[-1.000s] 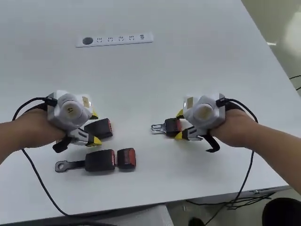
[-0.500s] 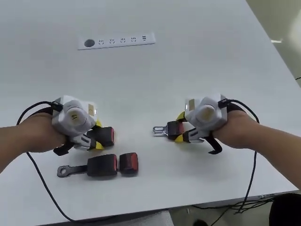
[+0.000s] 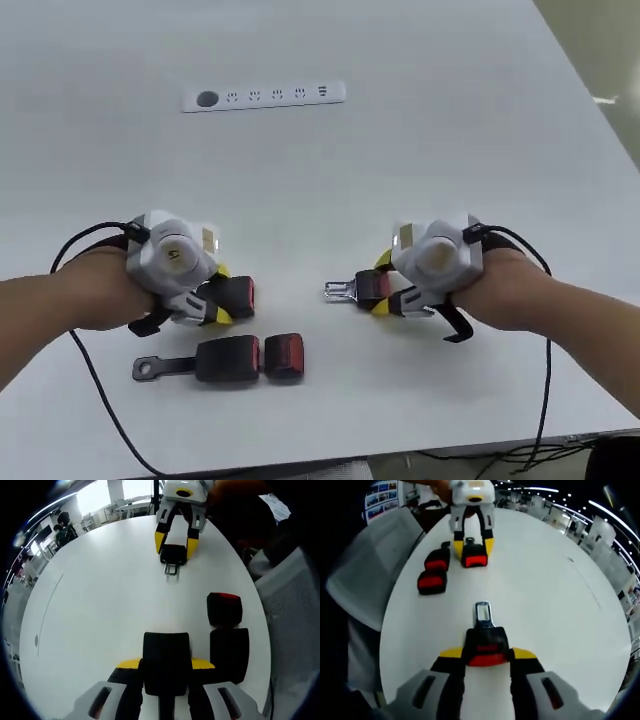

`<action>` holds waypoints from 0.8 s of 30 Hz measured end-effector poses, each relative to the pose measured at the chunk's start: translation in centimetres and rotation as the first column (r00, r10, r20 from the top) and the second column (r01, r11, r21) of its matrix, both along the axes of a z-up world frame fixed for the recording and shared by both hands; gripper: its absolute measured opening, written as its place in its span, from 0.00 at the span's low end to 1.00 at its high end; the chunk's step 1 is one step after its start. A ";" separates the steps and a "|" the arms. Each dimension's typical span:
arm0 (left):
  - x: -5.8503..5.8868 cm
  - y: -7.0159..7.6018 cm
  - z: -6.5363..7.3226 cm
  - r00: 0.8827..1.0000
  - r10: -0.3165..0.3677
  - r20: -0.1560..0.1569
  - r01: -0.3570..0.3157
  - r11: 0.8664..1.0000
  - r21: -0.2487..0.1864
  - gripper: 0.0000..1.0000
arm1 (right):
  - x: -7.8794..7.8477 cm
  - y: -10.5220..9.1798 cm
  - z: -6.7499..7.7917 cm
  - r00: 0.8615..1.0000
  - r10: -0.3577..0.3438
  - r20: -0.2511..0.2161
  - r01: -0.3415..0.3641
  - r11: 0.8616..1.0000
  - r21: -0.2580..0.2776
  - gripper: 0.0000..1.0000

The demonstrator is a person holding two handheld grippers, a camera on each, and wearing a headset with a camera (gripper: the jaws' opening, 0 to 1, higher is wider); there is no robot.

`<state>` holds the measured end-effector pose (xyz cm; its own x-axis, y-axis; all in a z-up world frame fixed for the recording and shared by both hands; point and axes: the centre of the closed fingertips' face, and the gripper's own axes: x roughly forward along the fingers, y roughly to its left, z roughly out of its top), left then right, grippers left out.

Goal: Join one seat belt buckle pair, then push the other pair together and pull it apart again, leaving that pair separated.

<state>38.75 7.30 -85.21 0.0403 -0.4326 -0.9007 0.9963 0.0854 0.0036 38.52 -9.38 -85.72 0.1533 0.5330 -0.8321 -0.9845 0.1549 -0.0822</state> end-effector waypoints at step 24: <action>-0.1 0.1 -0.3 1.000 -0.004 0.001 0.004 1.000 0.028 0.34 | 0.6 8.8 -0.2 1.000 0.022 0.008 -0.022 1.000 -0.009 0.34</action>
<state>38.69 7.35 -85.52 0.0398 -0.4074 -0.9124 0.9966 0.0815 0.0071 39.15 -0.59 -85.93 0.1483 0.5287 -0.8358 -0.9870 0.1319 -0.0917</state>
